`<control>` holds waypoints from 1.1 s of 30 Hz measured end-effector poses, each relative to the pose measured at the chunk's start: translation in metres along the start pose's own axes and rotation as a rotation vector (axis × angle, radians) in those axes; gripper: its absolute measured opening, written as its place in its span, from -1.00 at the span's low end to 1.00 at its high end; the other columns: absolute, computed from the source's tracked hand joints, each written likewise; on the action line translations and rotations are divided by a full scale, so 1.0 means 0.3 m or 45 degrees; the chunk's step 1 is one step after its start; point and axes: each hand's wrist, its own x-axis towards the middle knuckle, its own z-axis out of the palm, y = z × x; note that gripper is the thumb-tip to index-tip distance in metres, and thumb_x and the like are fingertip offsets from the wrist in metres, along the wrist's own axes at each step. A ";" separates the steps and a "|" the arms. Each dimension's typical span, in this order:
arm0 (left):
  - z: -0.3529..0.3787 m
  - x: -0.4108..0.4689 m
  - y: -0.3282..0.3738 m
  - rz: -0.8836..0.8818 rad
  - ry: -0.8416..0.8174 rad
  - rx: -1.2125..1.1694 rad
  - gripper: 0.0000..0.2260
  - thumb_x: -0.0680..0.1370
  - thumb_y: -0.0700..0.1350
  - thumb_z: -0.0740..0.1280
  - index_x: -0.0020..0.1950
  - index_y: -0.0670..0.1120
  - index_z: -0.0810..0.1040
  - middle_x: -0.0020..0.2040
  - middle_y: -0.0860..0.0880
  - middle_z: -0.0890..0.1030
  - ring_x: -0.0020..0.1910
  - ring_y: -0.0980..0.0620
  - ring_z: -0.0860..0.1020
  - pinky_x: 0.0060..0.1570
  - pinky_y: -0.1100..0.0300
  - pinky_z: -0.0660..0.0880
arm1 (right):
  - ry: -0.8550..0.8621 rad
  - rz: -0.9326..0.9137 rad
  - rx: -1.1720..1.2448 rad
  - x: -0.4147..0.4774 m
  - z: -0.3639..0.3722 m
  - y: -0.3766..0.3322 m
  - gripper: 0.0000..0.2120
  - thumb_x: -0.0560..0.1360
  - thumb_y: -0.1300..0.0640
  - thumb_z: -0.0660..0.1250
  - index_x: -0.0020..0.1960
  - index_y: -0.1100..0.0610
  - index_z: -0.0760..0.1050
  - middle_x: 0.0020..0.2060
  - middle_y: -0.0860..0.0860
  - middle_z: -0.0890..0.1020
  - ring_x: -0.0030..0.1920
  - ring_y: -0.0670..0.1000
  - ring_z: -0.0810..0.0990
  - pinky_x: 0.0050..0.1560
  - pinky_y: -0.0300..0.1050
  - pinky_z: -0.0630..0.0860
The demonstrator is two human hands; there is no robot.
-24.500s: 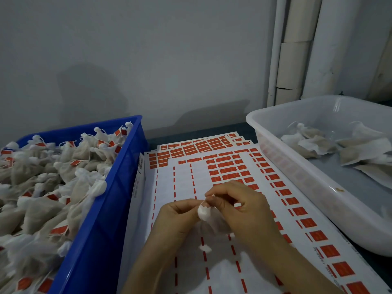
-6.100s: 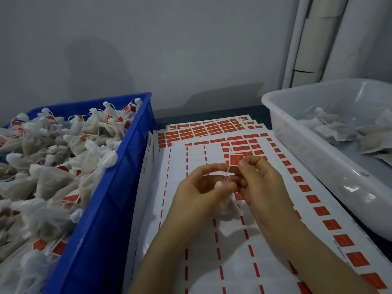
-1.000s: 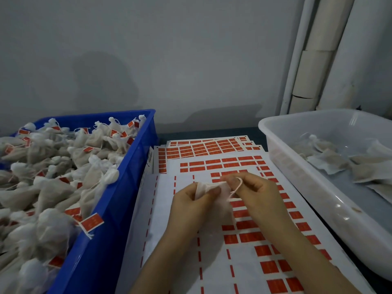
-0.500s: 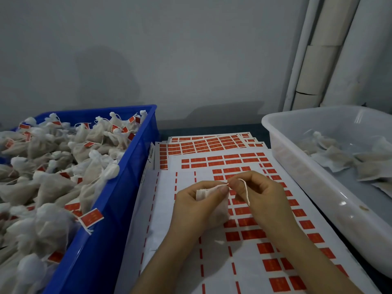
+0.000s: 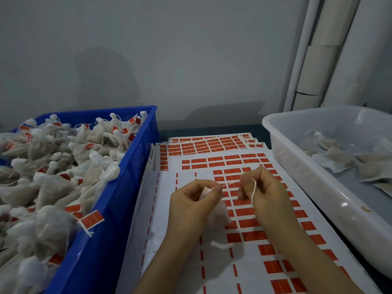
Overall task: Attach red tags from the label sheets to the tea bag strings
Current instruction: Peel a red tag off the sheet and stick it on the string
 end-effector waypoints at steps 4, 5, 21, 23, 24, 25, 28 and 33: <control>-0.001 -0.002 0.007 0.016 -0.043 0.079 -0.96 0.44 -0.03 0.43 -0.21 0.05 0.62 -0.24 0.33 0.62 -0.19 0.40 0.57 -0.44 0.55 0.40 | 0.093 0.063 0.054 0.004 -0.012 -0.010 -0.83 0.54 0.03 0.19 -0.20 0.02 0.45 -0.33 -0.14 0.61 -0.25 -0.06 0.61 -0.29 -0.35 0.49; -0.002 -0.002 0.005 0.031 -0.057 0.102 -0.96 0.44 -0.03 0.43 -0.21 0.06 0.61 -0.24 0.36 0.61 -0.19 0.42 0.56 -0.44 0.55 0.40 | 0.102 0.082 0.084 0.005 -0.013 -0.013 -0.83 0.54 0.04 0.19 -0.20 0.02 0.46 -0.32 -0.13 0.61 -0.24 -0.03 0.61 -0.25 -0.27 0.51; -0.024 0.001 -0.005 0.142 -0.051 0.190 -0.79 0.45 -0.07 0.44 -0.02 0.12 0.45 -0.17 0.19 0.61 -0.13 0.39 0.55 -0.43 0.50 0.44 | -0.198 0.228 0.596 0.007 -0.036 -0.047 -0.83 0.46 0.04 0.20 -0.20 0.14 0.45 -0.35 0.05 0.59 -0.47 -0.04 0.48 -0.28 -0.24 0.54; -0.029 0.001 -0.009 0.135 -0.064 0.236 -0.81 0.47 -0.01 0.40 0.00 0.11 0.43 -0.10 0.15 0.62 -0.12 0.37 0.56 -0.40 0.49 0.46 | -0.188 0.167 0.451 0.001 -0.039 -0.044 -0.81 0.38 -0.01 0.23 -0.17 0.12 0.47 -0.34 0.01 0.62 -0.43 -0.02 0.54 -0.26 -0.24 0.55; -0.030 0.001 -0.011 0.155 -0.066 0.269 -0.83 0.48 0.01 0.39 0.00 0.10 0.44 -0.08 0.15 0.63 -0.11 0.37 0.56 -0.38 0.49 0.47 | -0.180 0.139 0.354 -0.001 -0.037 -0.038 -0.81 0.39 -0.01 0.23 -0.15 0.11 0.48 -0.35 -0.01 0.62 -0.42 -0.02 0.56 -0.27 -0.27 0.54; -0.030 0.001 -0.014 0.179 -0.065 0.298 -0.85 0.48 0.02 0.39 -0.02 0.09 0.45 -0.07 0.17 0.62 -0.09 0.38 0.55 -0.34 0.50 0.48 | -0.172 0.119 0.256 -0.004 -0.030 -0.037 -0.85 0.43 0.01 0.25 -0.13 0.08 0.48 -0.36 -0.04 0.62 -0.41 -0.04 0.58 -0.30 -0.31 0.53; -0.027 0.002 -0.018 0.233 -0.051 0.325 -0.86 0.46 0.07 0.38 -0.06 0.09 0.50 -0.11 0.24 0.59 -0.03 0.38 0.52 -0.23 0.51 0.50 | -0.167 0.044 -0.031 -0.008 -0.006 -0.018 -0.93 0.48 0.05 0.30 -0.10 -0.12 0.45 -0.38 -0.25 0.60 -0.33 -0.24 0.59 -0.37 -0.50 0.44; -0.028 0.000 -0.011 0.314 -0.044 0.392 -0.86 0.43 0.12 0.34 -0.03 0.21 0.52 -0.02 0.34 0.54 0.05 0.36 0.47 -0.07 0.60 0.42 | -0.248 -0.158 -0.408 -0.028 0.007 -0.010 -0.84 0.44 -0.02 0.34 -0.19 -0.26 0.40 -0.20 -0.36 0.47 -0.18 -0.30 0.50 -0.24 -0.59 0.38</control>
